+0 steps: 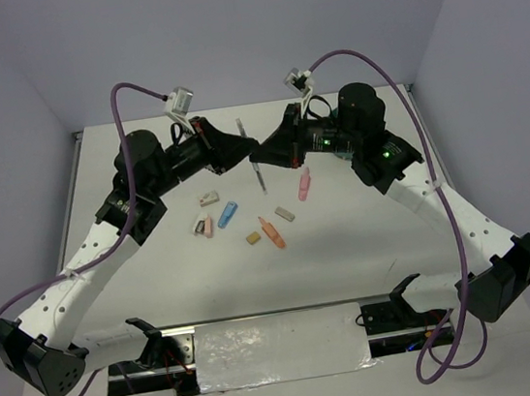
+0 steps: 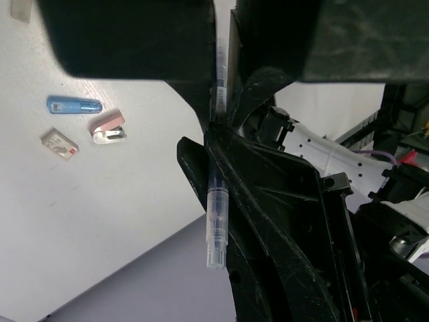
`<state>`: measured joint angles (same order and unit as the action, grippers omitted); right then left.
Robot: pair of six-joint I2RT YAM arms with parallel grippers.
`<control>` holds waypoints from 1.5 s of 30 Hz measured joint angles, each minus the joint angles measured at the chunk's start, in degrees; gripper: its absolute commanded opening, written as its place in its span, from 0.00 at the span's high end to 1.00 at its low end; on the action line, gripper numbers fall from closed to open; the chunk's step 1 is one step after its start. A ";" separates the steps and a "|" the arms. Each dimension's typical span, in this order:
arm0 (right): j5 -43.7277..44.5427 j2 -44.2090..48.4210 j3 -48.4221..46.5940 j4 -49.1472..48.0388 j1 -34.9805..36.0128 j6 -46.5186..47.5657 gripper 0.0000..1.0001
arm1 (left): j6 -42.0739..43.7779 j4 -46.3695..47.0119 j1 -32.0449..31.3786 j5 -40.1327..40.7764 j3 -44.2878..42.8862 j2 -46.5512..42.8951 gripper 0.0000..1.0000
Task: Sort the stationery into containers
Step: Close the pen cap on the pen.
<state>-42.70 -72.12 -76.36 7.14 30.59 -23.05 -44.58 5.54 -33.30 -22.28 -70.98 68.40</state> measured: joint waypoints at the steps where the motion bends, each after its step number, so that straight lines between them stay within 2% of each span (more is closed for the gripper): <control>1: -0.26 0.00 -0.02 -0.20 0.00 -0.11 0.65 | 0.37 -0.02 0.04 -0.35 -0.17 0.00 1.00; 3: -1.38 -0.02 -0.02 -1.09 0.02 -0.26 0.53 | 0.90 -0.31 0.00 -1.88 -0.94 0.00 1.00; 7: -3.69 0.00 1.33 -5.22 0.48 -1.92 0.51 | 2.16 -0.61 -0.31 -5.51 -3.82 0.02 1.00; 8: -3.98 0.00 1.57 -6.27 0.79 -2.40 0.56 | 2.49 -0.79 -0.31 -6.14 -4.33 0.02 1.00; 9: -4.31 0.00 1.73 -7.19 1.14 -2.75 0.71 | 2.69 -0.87 -0.31 -6.62 -4.76 0.07 1.00; 11: -5.07 0.02 1.81 -8.83 1.86 -3.32 0.88 | 3.13 -0.94 -0.24 -6.97 -5.09 0.15 1.00; 12: -4.90 0.09 1.84 -9.27 2.16 -3.74 1.00 | 3.17 -0.94 -0.13 -7.19 -5.16 0.26 0.97; 13: -4.83 0.22 1.95 -9.53 2.16 -4.22 1.00 | 3.28 -0.90 -0.11 -7.19 -5.31 0.28 0.93; 14: -4.83 0.24 2.05 -10.08 2.16 -4.52 1.00 | 3.32 -0.83 -0.11 -6.97 -5.51 0.37 0.80; 16: -4.76 0.39 2.54 -10.97 2.16 -5.01 1.00 | 3.74 -0.87 -0.13 -6.99 -5.66 0.57 0.61; 17: -4.72 0.50 2.89 -11.30 2.16 -5.25 1.00 | 3.82 -0.98 -0.13 -6.99 -5.66 0.63 0.38; 18: -5.16 0.59 3.04 -11.50 2.16 -5.42 1.00 | 4.28 -1.18 -0.11 -6.16 -5.66 0.63 0.28; 20: -4.85 1.09 3.30 -11.58 2.19 -5.31 1.00 | 4.00 -1.46 0.24 -5.42 -5.79 0.79 0.17; 24: -3.80 1.14 3.52 -10.99 2.25 -4.33 1.00 | 6.54 -4.04 -0.63 -4.76 -8.17 0.61 0.07; 28: -3.91 1.14 3.82 -10.75 2.25 -4.07 1.00 | 9.03 -6.93 -0.94 -3.41 -11.56 0.52 0.07; 33: -4.57 1.07 4.83 -10.51 2.25 -4.04 1.00 | 10.62 -8.59 -0.85 -2.03 -14.99 0.63 0.18; 36: -4.57 1.07 4.83 -10.47 2.25 -3.74 1.00 | 11.30 -9.01 -0.85 -1.53 -15.32 0.85 0.26; 37: -4.59 1.07 4.83 -10.40 2.25 -3.61 1.00 | 11.37 -9.31 -0.85 -1.46 -15.32 1.01 0.31; 42: -4.70 1.07 4.83 -9.88 2.25 -2.99 1.00 | 11.15 -10.38 -0.83 -1.07 -15.28 2.43 0.40; 43: -4.72 1.07 4.81 -9.84 2.25 -2.97 1.00 | 11.08 -10.56 -0.83 -0.98 -15.23 2.64 0.48; 45: -4.74 1.07 4.79 -9.68 2.25 -2.89 1.00 | 10.75 -10.71 -0.81 -0.85 -14.86 2.75 0.56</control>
<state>-47.44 -71.05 -71.57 -2.55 32.84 -25.93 -33.82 -5.17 -34.11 -23.14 -85.84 71.16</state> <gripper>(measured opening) 0.184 0.508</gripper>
